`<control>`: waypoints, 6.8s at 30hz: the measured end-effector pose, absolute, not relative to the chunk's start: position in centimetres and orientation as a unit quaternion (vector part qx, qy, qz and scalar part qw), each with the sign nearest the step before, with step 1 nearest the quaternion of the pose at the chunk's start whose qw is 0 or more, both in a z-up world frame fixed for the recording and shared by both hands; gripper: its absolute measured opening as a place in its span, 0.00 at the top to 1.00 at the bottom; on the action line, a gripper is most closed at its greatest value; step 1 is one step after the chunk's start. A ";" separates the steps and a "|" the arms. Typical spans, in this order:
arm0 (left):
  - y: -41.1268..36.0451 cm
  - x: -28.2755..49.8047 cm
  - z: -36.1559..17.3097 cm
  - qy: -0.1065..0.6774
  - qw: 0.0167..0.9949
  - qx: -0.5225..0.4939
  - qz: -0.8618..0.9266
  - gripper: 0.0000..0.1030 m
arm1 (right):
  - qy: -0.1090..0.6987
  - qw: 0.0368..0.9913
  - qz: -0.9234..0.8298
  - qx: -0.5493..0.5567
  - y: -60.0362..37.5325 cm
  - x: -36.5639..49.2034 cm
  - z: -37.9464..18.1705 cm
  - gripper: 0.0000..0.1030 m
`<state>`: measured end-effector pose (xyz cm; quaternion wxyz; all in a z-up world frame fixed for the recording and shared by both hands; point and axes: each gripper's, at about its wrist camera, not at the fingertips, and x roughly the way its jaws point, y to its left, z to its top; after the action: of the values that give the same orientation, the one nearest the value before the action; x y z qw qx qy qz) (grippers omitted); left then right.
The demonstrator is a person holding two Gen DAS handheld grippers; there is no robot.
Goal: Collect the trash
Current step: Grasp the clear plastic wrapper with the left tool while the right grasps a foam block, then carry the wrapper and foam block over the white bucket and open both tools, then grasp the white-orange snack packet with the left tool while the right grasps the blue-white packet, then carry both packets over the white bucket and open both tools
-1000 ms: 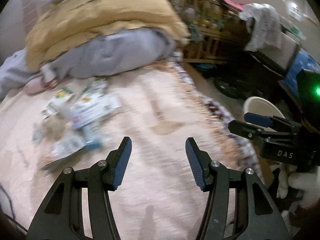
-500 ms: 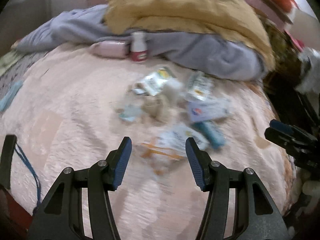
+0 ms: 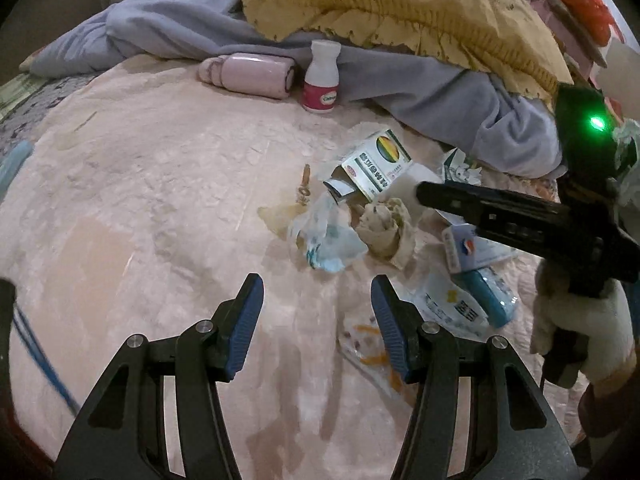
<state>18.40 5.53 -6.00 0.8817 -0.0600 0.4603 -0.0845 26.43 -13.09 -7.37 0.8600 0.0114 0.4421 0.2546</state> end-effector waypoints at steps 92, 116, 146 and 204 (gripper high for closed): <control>-39.3 1.5 -3.0 0.447 0.752 0.058 -0.482 0.62 | 0.359 0.899 -0.136 0.209 -59.7 -8.1 -2.4 0.66; -8.1 11.7 -1.5 0.431 0.883 0.028 -0.183 0.62 | 0.416 0.897 0.086 0.117 -38.0 3.3 -2.8 0.57; -13.5 21.7 -8.9 0.570 0.789 -0.012 -0.228 0.62 | 0.445 0.885 0.094 0.100 -35.2 9.9 -4.6 0.47; -10.3 8.6 -7.3 0.551 0.772 -0.047 -0.312 0.83 | 0.469 0.864 0.162 0.081 -32.0 4.4 -6.1 0.67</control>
<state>8.65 -10.32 -7.34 0.7724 -0.0469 0.5510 -0.3124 4.35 -31.97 -6.11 0.8642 0.0814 0.4694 0.1617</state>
